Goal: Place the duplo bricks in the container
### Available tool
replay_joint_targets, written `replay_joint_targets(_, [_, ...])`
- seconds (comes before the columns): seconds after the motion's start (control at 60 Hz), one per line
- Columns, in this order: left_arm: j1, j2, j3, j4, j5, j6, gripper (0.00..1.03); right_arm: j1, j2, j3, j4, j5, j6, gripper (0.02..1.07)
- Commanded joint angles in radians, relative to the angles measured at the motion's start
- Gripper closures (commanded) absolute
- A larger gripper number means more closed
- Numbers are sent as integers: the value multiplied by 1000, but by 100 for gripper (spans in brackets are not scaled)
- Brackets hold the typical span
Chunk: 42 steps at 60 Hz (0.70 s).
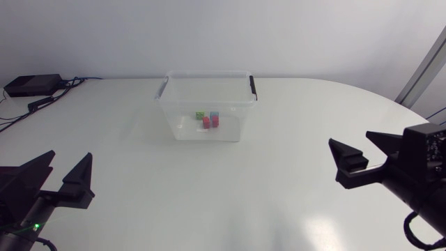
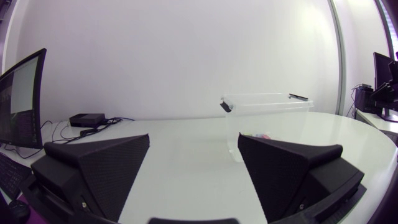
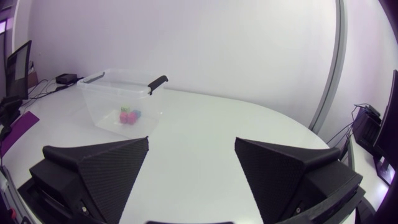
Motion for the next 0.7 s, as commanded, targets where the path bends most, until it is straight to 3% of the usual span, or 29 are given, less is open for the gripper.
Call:
replay_joint_targets(0.0, [-1, -7, -18, 3, 1, -6, 4, -34, -45, -54, 29, -14, -15, 7])
replay_joint_targets(0.683, [-3, 1, -19, 2, -19, -46, 4, -324, -404, -356, 181, -177, 10, 6])
